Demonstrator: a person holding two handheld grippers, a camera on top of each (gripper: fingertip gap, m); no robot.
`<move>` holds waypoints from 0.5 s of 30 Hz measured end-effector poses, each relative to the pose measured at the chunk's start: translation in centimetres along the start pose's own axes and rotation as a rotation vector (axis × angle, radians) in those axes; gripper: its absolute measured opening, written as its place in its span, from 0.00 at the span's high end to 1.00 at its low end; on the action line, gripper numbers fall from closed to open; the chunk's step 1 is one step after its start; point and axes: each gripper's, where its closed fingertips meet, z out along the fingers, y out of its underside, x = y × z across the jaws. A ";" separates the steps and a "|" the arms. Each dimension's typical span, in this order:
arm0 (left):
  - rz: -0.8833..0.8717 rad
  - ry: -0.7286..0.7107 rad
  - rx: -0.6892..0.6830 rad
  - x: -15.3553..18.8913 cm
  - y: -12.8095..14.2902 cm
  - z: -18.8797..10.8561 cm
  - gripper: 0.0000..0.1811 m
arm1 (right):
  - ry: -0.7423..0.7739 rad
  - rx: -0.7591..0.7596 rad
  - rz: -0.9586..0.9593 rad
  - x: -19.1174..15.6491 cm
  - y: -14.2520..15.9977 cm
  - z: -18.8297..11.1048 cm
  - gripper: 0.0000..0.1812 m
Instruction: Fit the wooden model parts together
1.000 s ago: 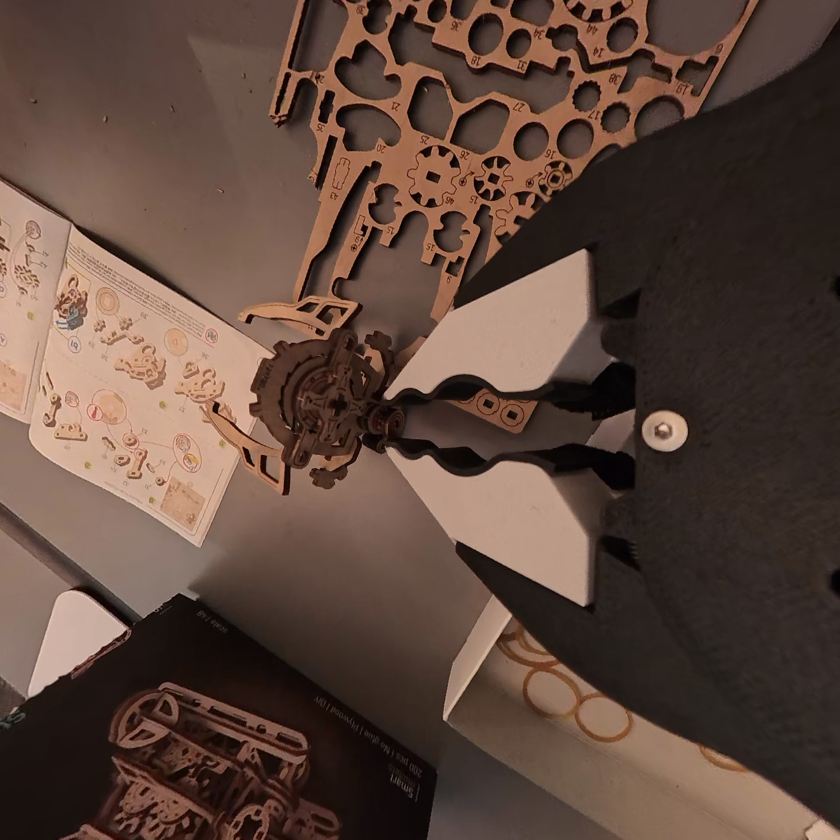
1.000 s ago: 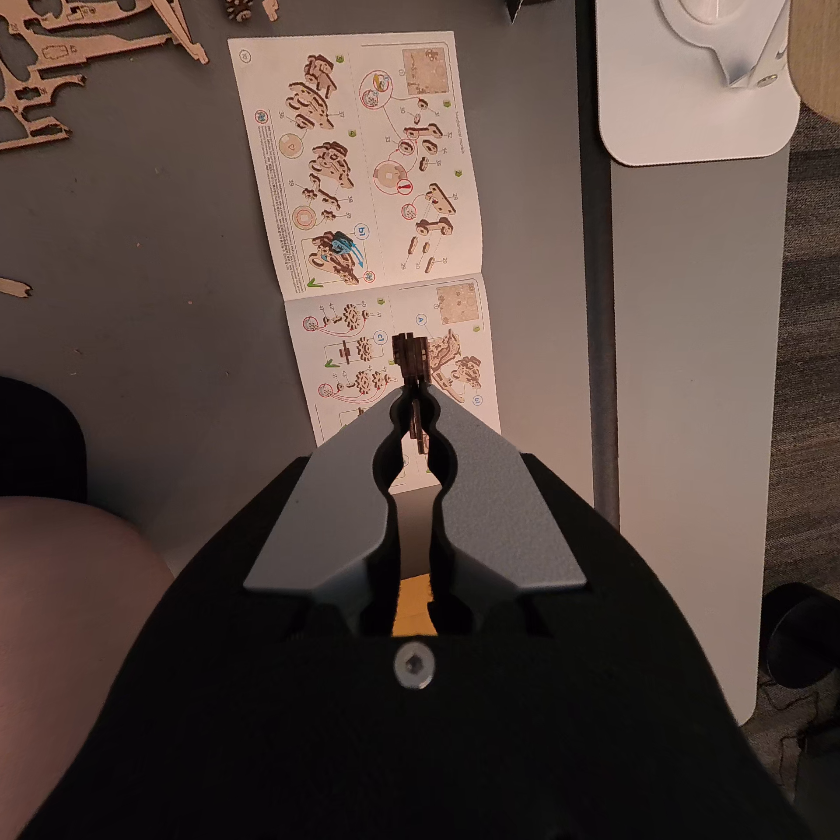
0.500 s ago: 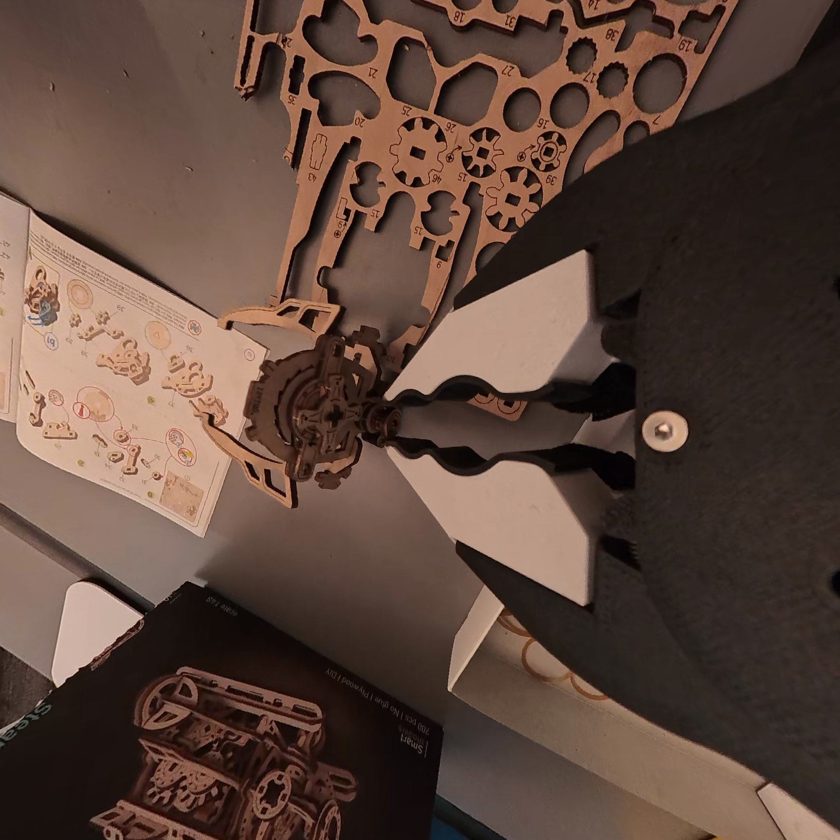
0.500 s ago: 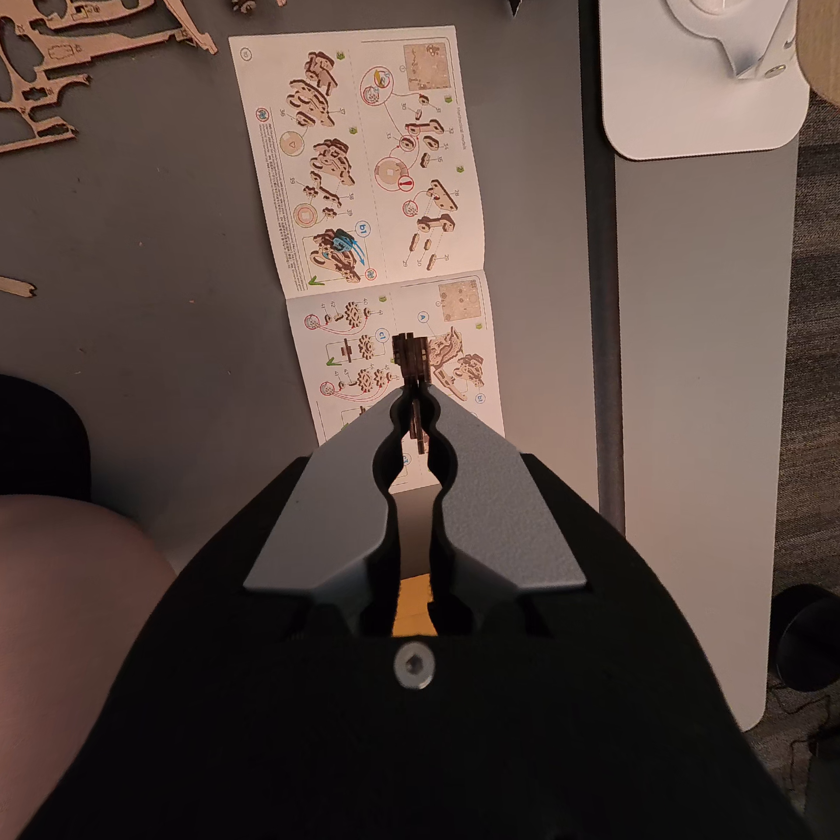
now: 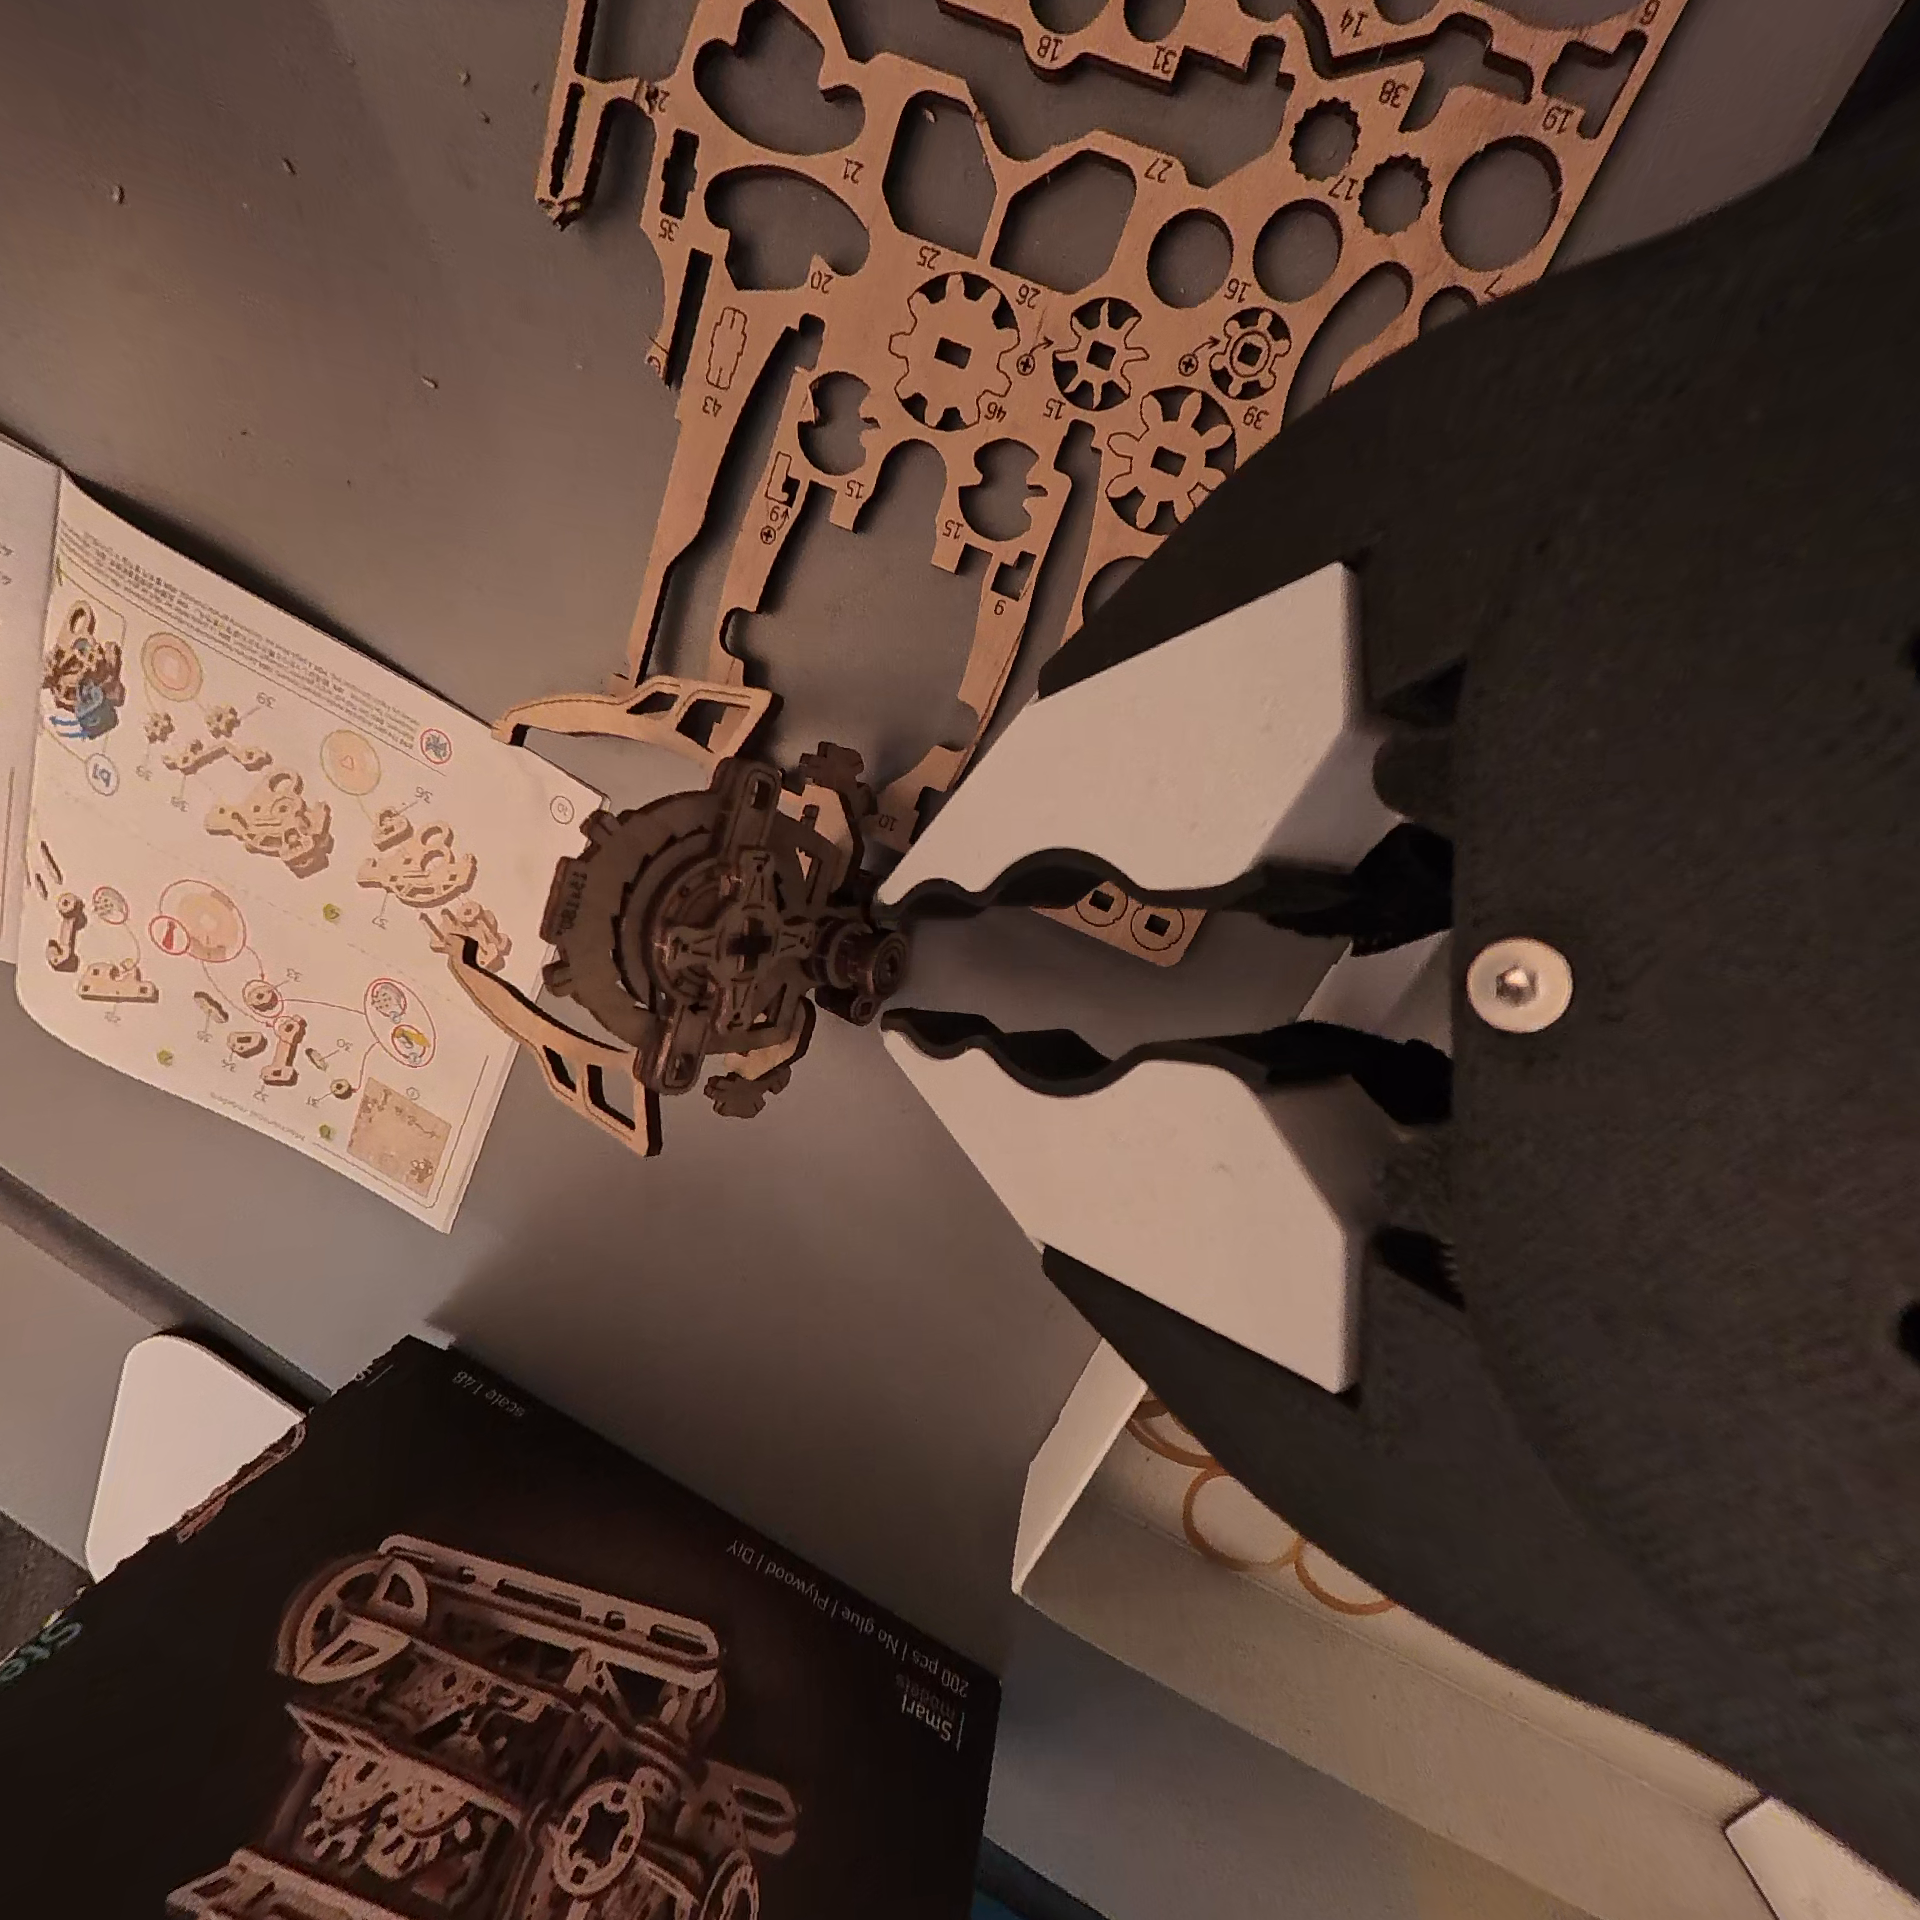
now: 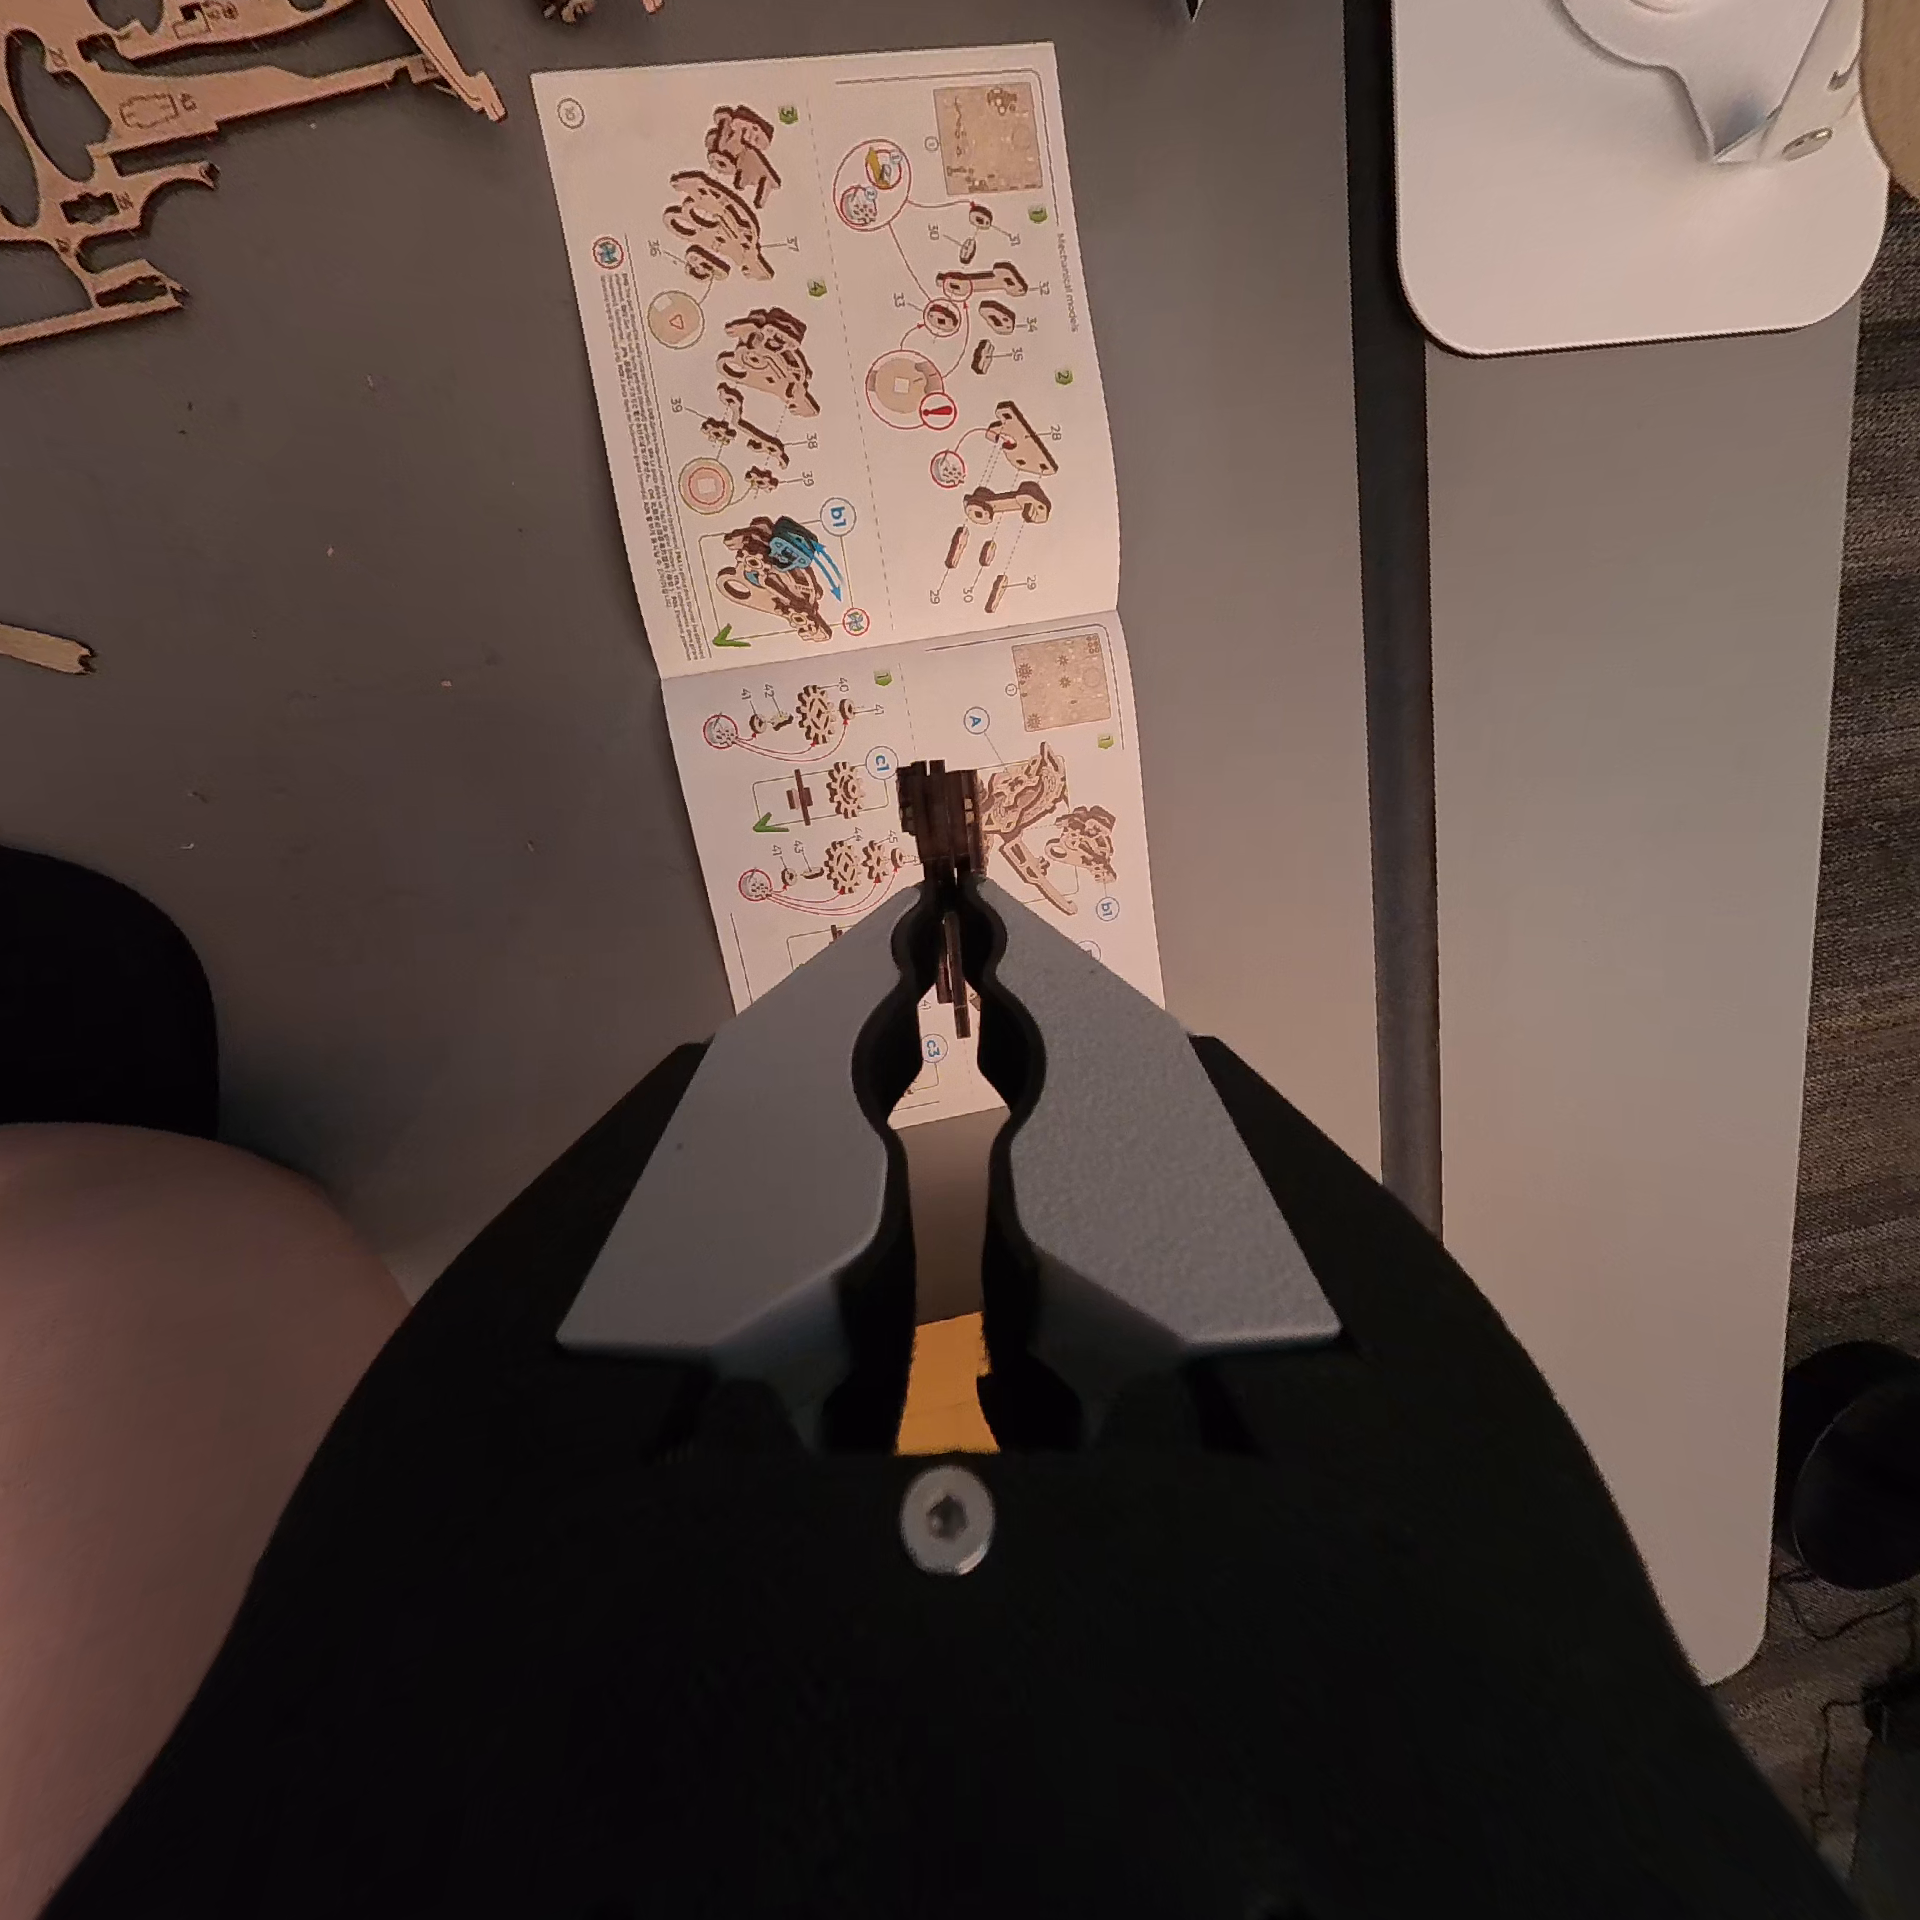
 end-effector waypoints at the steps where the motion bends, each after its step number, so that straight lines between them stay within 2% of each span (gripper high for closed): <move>1: 0.001 0.001 -0.001 0.0 0.0 0.0 0.91 | -0.001 0.000 0.001 0.0 0.0 0.0 0.99; 15: 0.007 -0.001 -0.008 0.0 0.1 0.1 0.92 | 0.001 0.004 -0.003 0.0 0.0 -0.1 0.99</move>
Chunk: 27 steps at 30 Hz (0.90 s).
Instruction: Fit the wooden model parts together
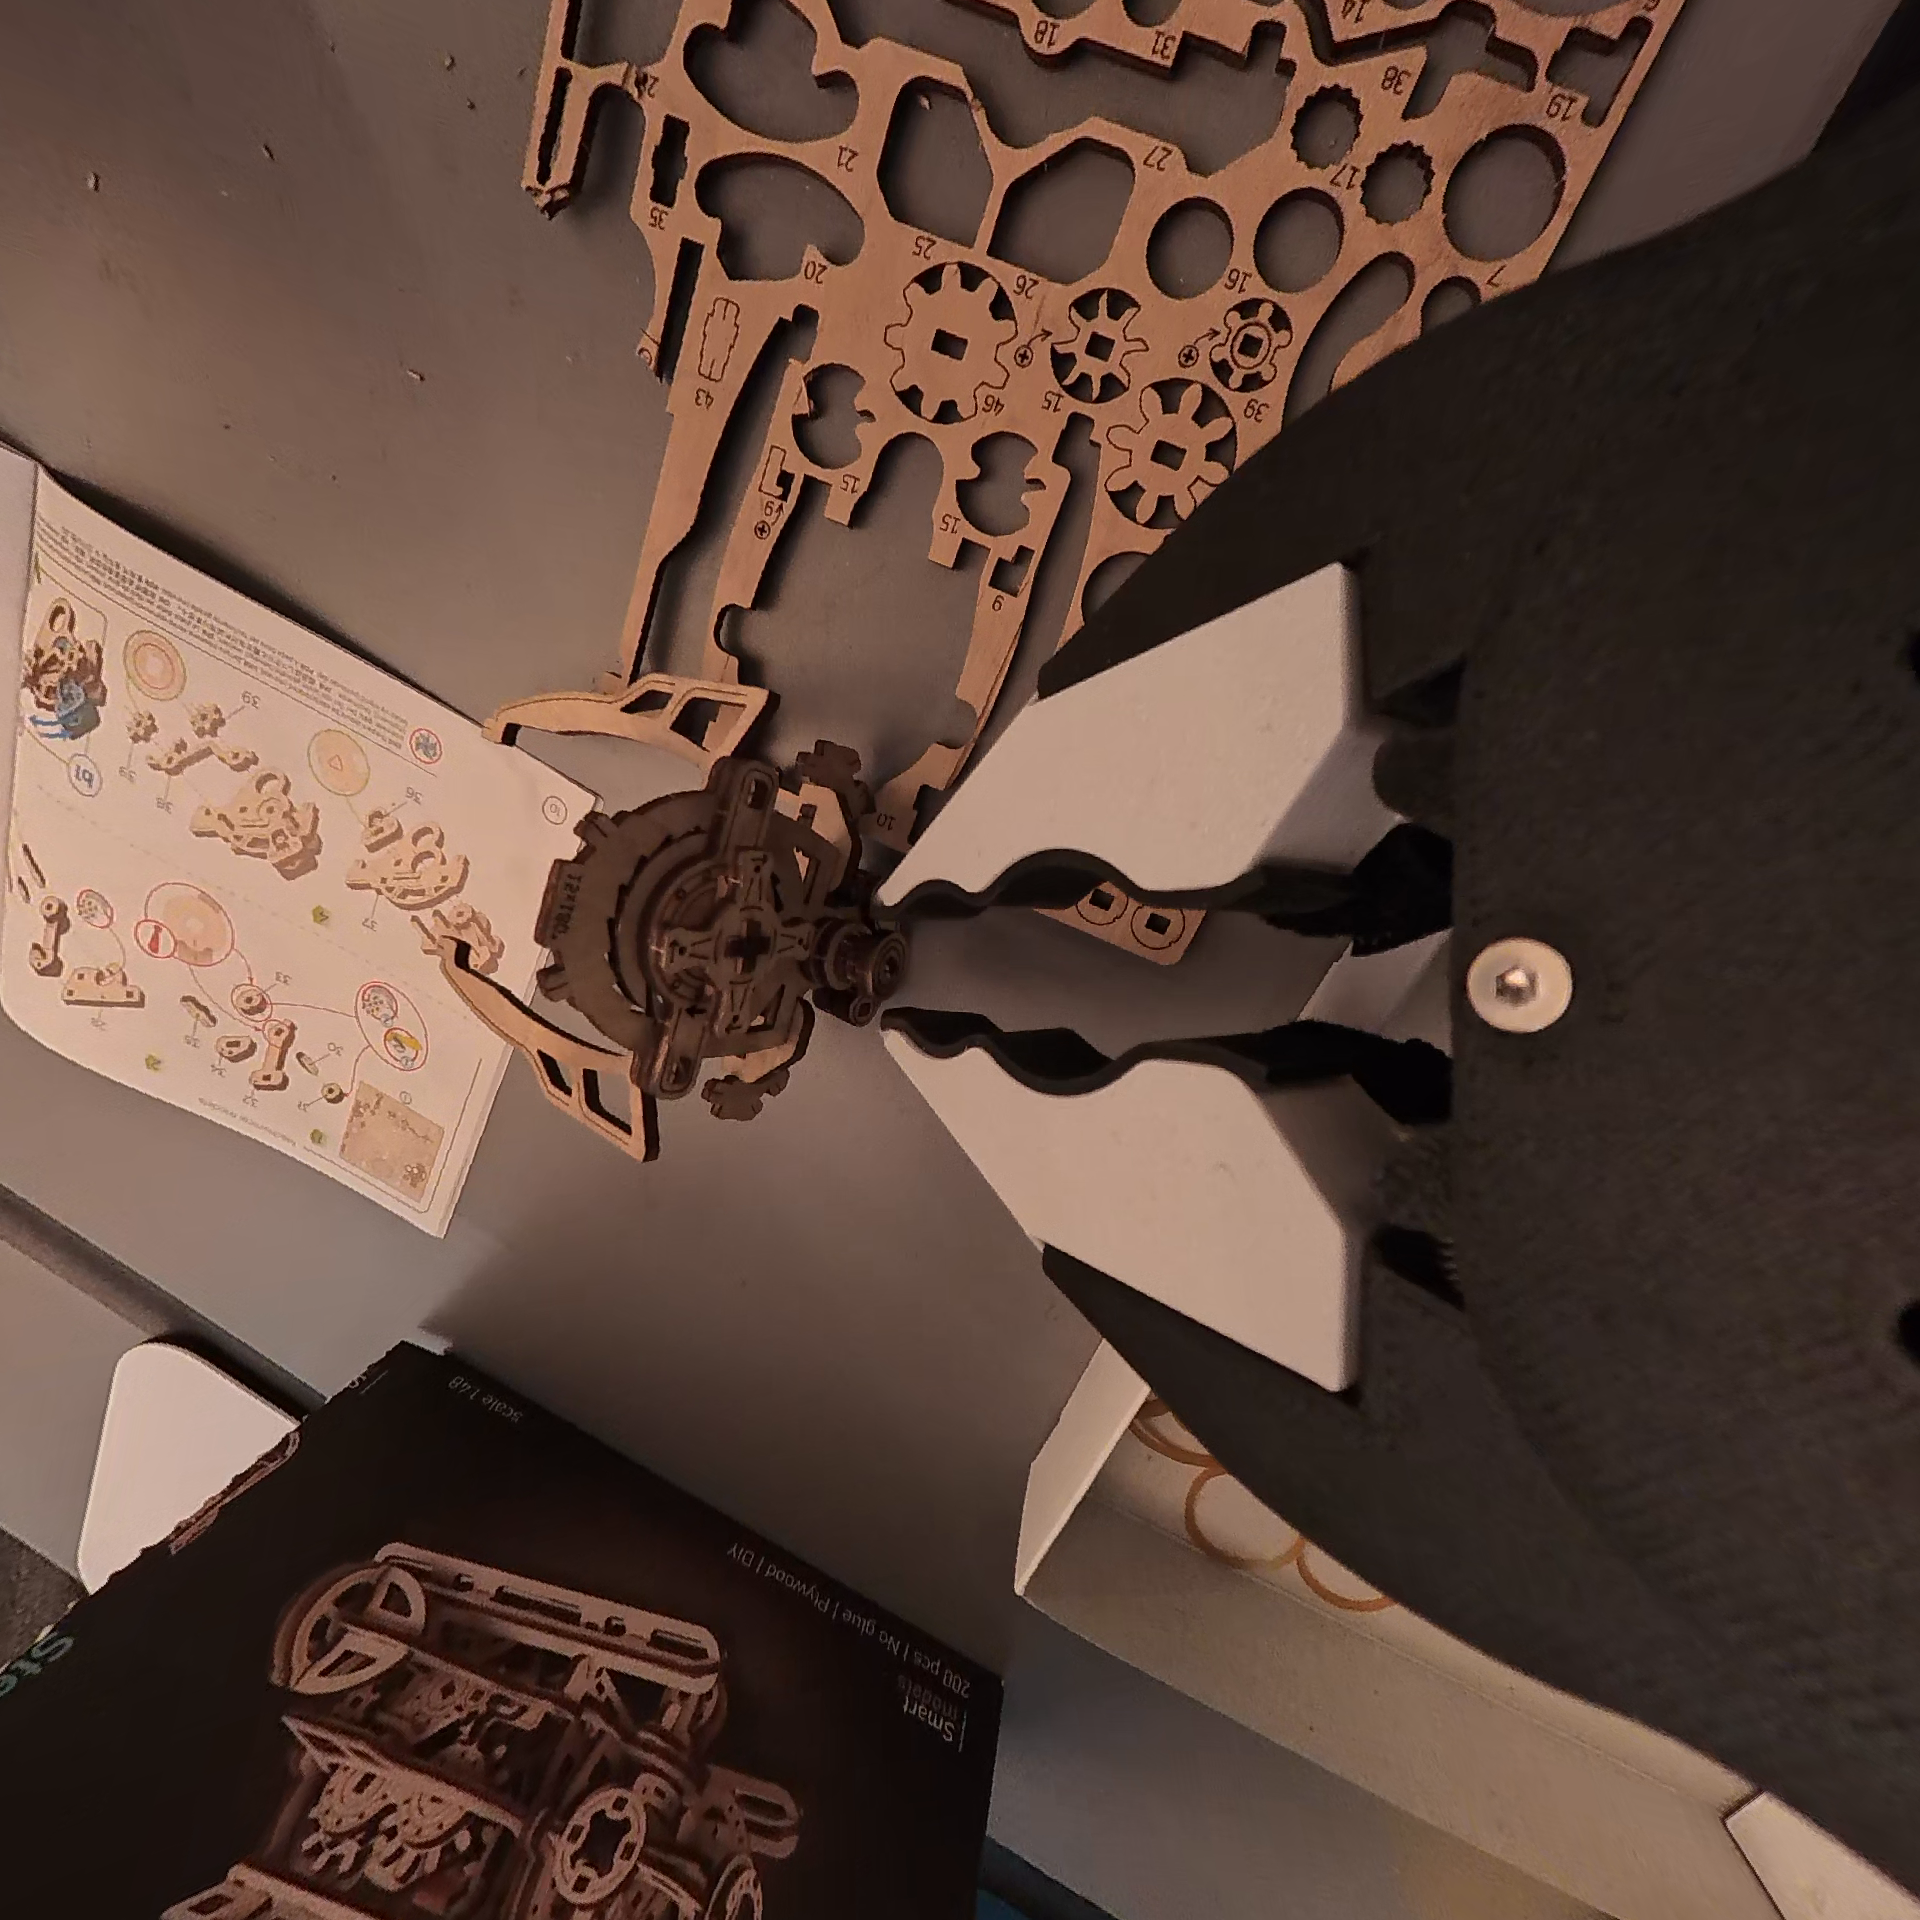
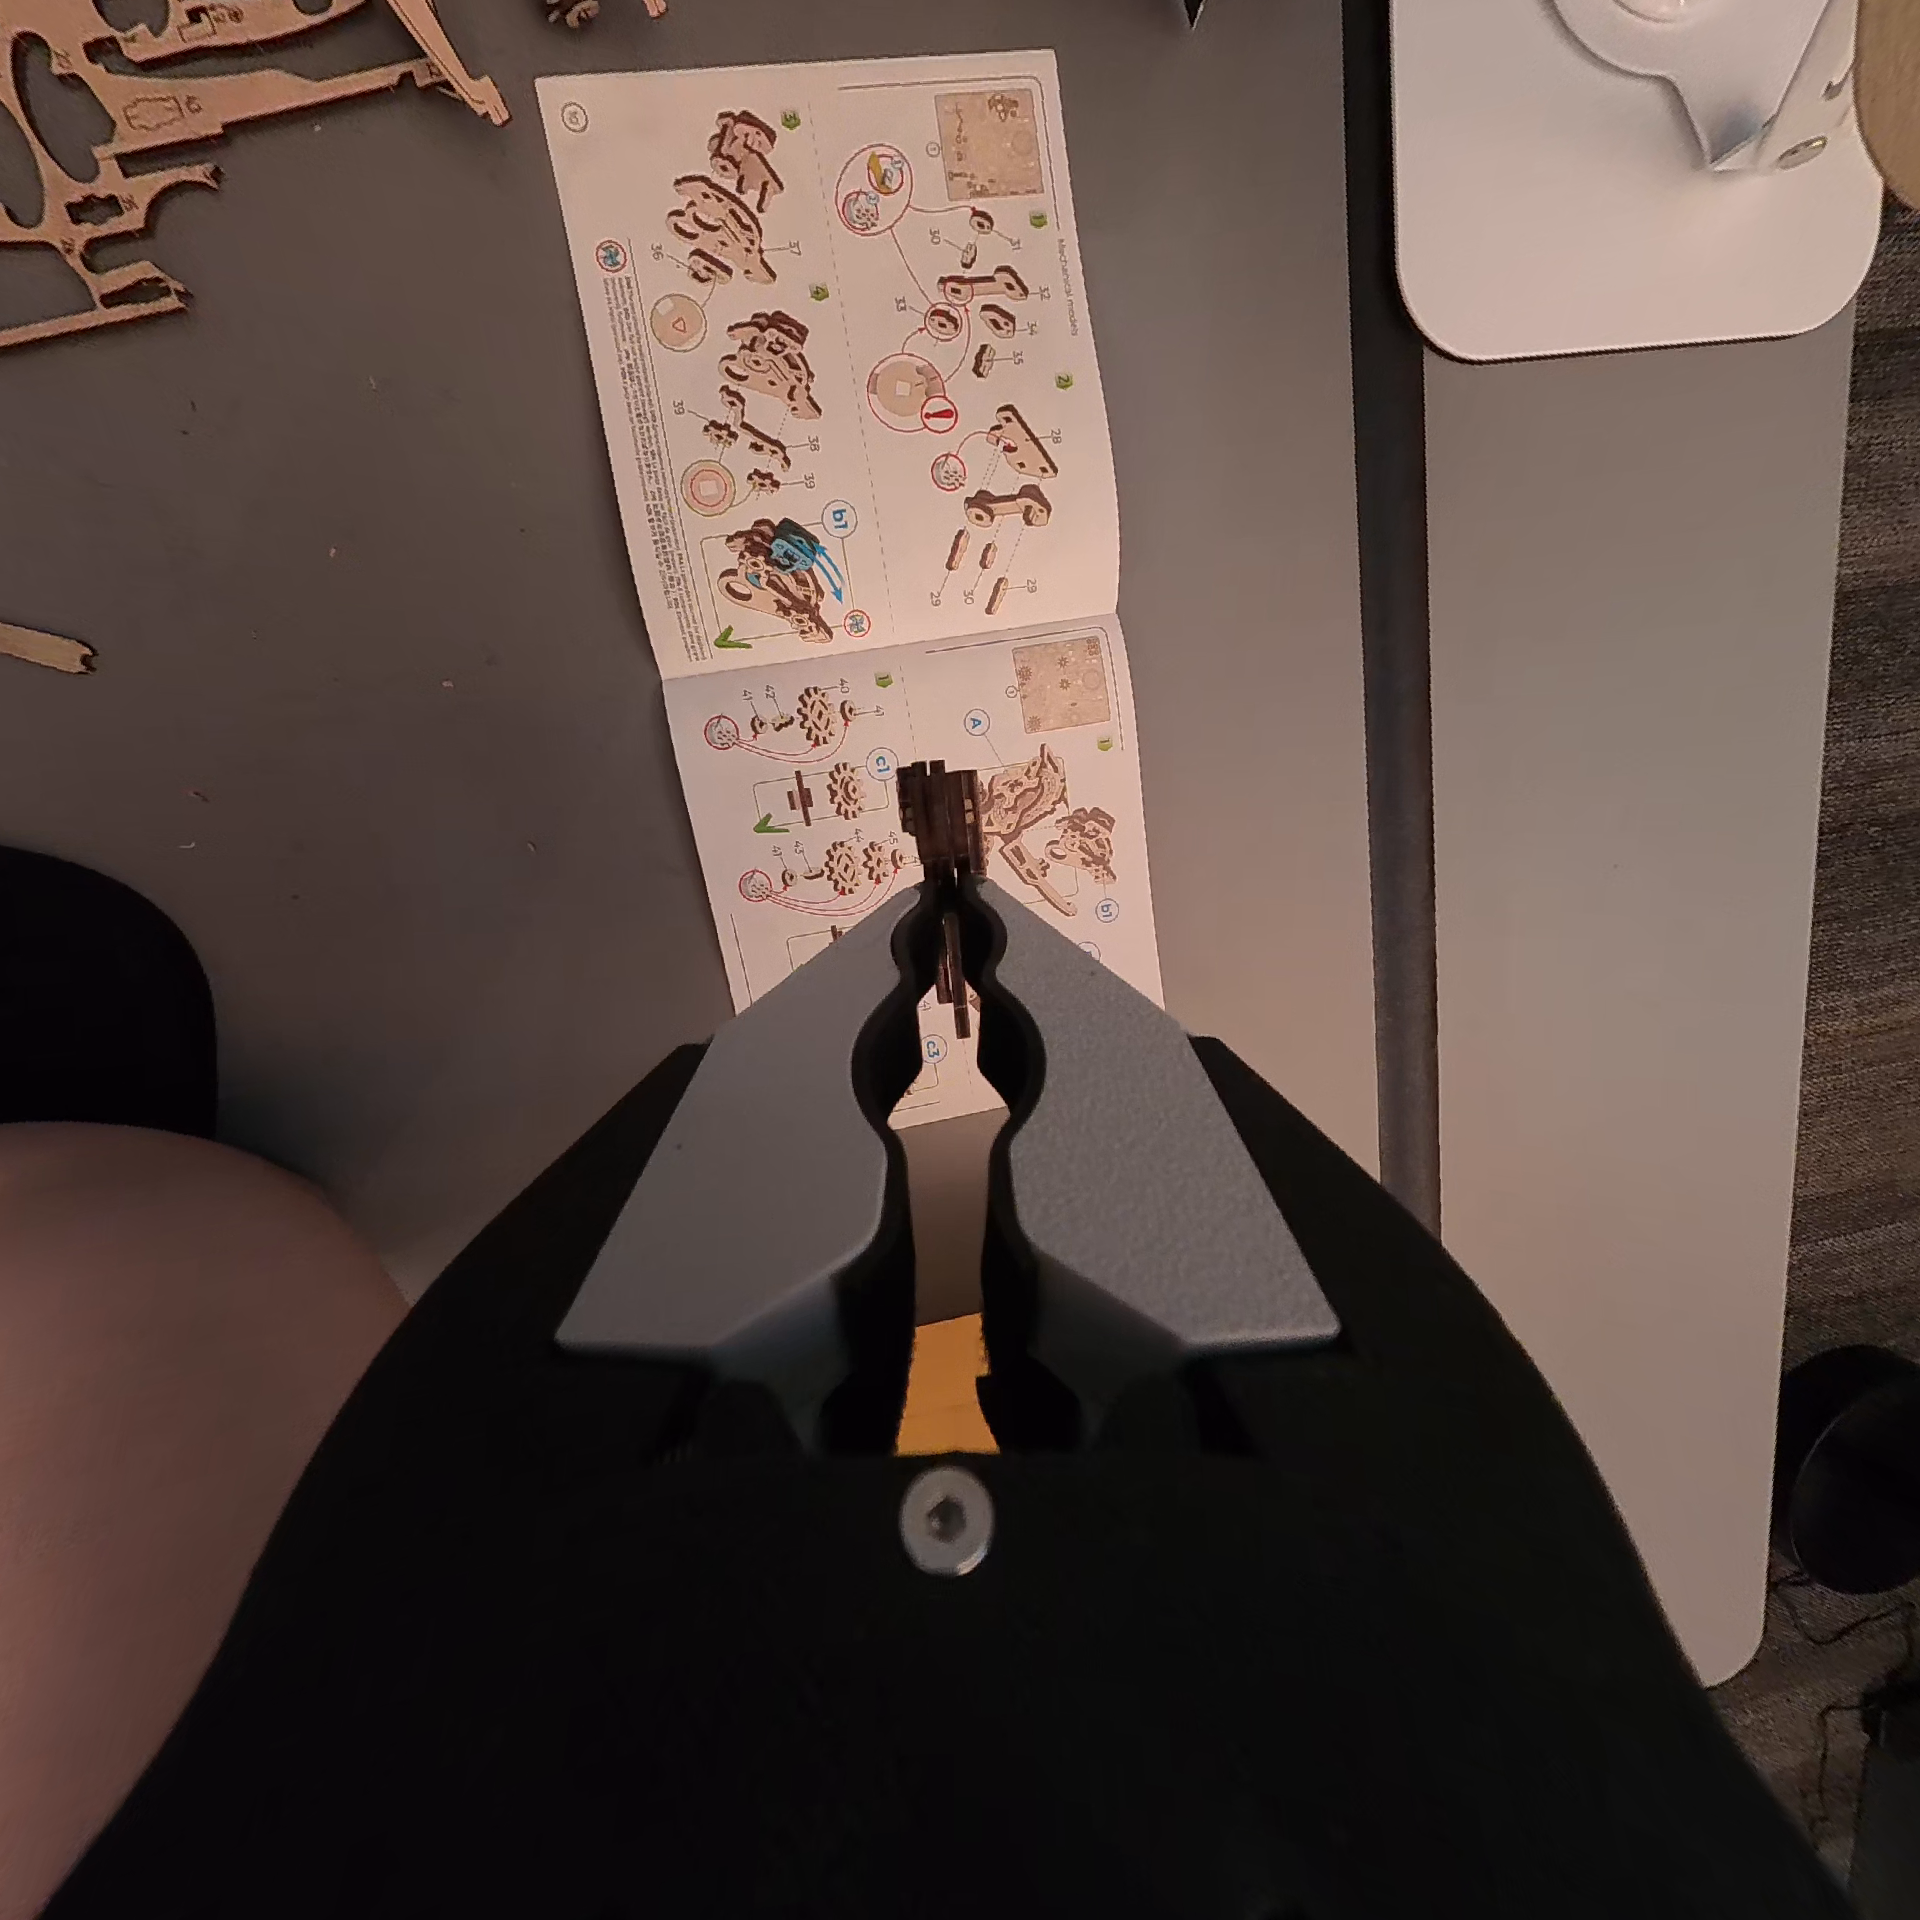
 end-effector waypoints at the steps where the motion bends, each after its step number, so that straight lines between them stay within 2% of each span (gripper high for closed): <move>1: 0.000 0.000 0.000 0.0 0.0 0.0 0.91 | 0.000 0.000 0.000 0.0 0.0 0.0 0.99; 27: -0.021 0.001 0.028 -0.1 -0.5 -0.4 0.92 | -0.015 -0.010 -0.021 -0.3 -0.4 0.3 0.99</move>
